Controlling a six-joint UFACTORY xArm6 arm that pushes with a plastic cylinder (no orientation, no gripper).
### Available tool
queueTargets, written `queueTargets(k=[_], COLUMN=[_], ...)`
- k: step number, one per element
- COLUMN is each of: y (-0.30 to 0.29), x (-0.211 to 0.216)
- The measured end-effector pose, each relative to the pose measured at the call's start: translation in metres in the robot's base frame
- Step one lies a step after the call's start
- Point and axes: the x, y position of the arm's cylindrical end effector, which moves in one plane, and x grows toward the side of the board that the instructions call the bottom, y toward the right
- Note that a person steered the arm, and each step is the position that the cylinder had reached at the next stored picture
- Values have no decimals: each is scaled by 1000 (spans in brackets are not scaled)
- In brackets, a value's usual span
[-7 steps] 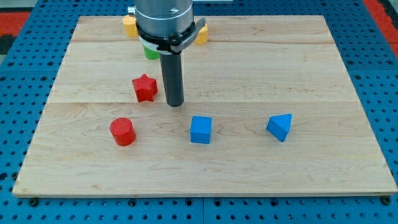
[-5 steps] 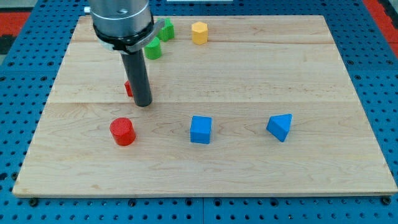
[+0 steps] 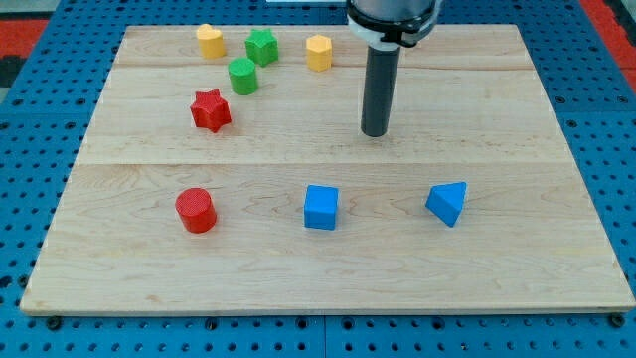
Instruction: Move the blue cube in between the red blocks
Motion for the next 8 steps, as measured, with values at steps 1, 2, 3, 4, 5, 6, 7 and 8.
queueTargets(k=[1,2,3,4,5,6,7,8], y=[7,7,-12,-36,-81,-135,-127,-58], x=[26,68,114,154,180,181,162,179])
